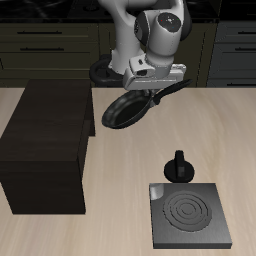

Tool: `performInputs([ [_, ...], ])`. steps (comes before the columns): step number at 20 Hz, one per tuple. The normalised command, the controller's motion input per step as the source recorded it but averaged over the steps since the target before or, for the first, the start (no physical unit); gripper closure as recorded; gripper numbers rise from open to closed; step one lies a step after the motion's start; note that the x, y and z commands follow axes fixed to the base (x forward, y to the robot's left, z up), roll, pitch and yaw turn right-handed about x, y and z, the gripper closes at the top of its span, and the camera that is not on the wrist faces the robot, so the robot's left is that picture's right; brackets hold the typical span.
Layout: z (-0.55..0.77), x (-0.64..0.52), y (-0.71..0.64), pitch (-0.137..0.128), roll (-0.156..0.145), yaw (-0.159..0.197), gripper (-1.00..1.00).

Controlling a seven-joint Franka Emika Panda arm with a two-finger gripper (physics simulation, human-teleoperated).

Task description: Place the frypan on the top layer of the shelf

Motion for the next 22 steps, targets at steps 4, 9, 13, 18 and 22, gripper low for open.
performInputs([
  [4, 0.16, -0.02, -0.06, -0.025, -0.018, 0.009, 1.0],
  [9, 0.17, 0.0, -0.04, -0.035, -0.022, 0.016, 1.0],
  [13, 0.12, -0.06, -0.03, -0.019, -0.015, 0.018, 1.0],
  [18, 0.15, -0.05, -0.04, -0.028, -0.012, 0.009, 1.0],
  [22, 0.06, -0.01, -0.07, -0.01, -0.01, 0.02, 1.0],
])
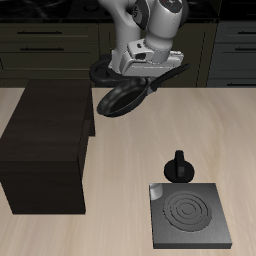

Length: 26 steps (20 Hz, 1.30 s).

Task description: Place the frypan on the top layer of the shelf

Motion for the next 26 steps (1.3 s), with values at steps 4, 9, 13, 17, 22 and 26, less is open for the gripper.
performInputs([
  [4, 0.18, 0.01, -0.1, -0.023, -0.03, 0.002, 1.0],
  [9, 0.15, 0.05, 0.02, -0.028, 0.011, -0.01, 1.0],
  [13, 0.12, 0.2, -0.02, -0.006, -0.044, -0.016, 1.0],
  [17, 0.17, 0.21, 0.01, -0.011, -0.017, -0.021, 1.0],
  [22, 0.12, 0.22, 0.03, -0.014, -0.015, -0.011, 1.0],
  [26, 0.1, 0.22, 0.08, -0.014, -0.007, 0.0, 1.0],
])
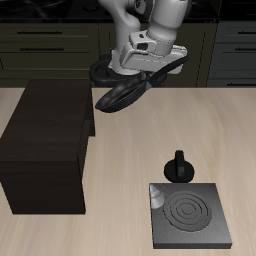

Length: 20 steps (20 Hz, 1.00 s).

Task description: Place the frypan on the top layer of the shelf

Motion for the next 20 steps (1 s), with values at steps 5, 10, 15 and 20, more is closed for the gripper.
performInputs([
  [5, 0.12, 0.24, 0.05, -0.018, -0.021, -0.003, 1.0],
  [10, 0.08, 0.29, 0.01, 0.0, -0.025, -0.007, 1.0],
  [15, 0.11, 0.24, -0.02, -0.022, -0.034, -0.015, 1.0],
  [20, 0.1, 0.2, 0.04, -0.026, -0.01, -0.002, 1.0],
])
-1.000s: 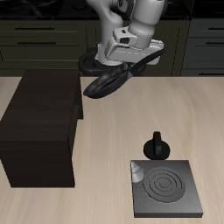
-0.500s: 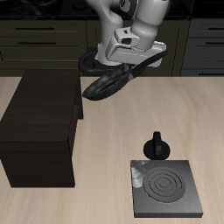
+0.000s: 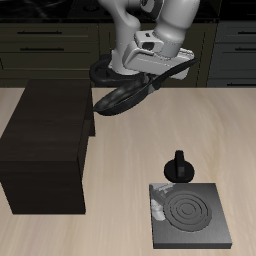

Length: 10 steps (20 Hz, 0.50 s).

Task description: Place the frypan on the top layer of the shelf

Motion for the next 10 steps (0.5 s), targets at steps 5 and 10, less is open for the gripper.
performInputs([
  [5, 0.16, 0.25, -0.06, -0.043, -0.044, 0.001, 1.0],
  [10, 0.14, 0.32, -0.03, -0.059, -0.039, 0.045, 1.0],
])
